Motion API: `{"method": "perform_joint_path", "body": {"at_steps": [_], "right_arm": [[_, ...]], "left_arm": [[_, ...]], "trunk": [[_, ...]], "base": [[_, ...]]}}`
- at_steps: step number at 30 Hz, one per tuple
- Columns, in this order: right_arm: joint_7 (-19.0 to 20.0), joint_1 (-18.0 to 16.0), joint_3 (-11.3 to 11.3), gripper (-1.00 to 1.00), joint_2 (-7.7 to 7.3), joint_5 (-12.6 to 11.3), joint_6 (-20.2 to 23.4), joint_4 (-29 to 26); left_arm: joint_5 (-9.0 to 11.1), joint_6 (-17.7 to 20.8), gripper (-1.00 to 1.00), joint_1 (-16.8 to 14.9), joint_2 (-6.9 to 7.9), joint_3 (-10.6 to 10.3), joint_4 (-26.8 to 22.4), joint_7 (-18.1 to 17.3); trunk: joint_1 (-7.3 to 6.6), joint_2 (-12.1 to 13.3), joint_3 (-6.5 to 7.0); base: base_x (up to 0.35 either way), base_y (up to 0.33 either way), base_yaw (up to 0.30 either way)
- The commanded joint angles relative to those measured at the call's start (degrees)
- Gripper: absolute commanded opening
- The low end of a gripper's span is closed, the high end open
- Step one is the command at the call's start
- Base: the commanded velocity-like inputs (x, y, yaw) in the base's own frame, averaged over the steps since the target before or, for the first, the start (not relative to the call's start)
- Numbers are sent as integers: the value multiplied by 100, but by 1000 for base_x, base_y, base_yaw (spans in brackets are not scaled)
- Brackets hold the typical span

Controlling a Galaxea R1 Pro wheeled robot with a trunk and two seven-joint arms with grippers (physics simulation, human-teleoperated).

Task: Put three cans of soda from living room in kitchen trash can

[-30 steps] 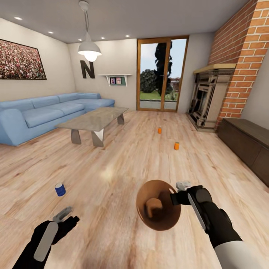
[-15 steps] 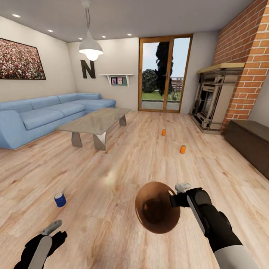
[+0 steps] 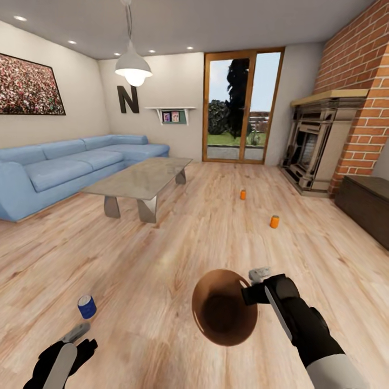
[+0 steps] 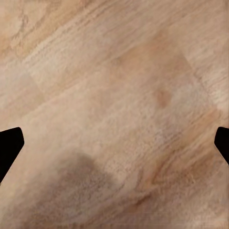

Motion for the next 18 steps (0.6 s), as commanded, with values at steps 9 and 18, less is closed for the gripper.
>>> {"method": "perform_joint_path", "body": {"at_steps": [9,18], "right_arm": [[27,-51,242,-100,2,-175,11,388],[27,-67,246,-100,-7,-177,11,410]], "left_arm": [[-9,-3,100,-8,-5,-1,40,0],[-15,-29,100,-15,2,-1,150,0]], "trunk": [[-1,-1,1],[-1,-1,1]], "base": [[307,182,0],[300,193,0]]}}
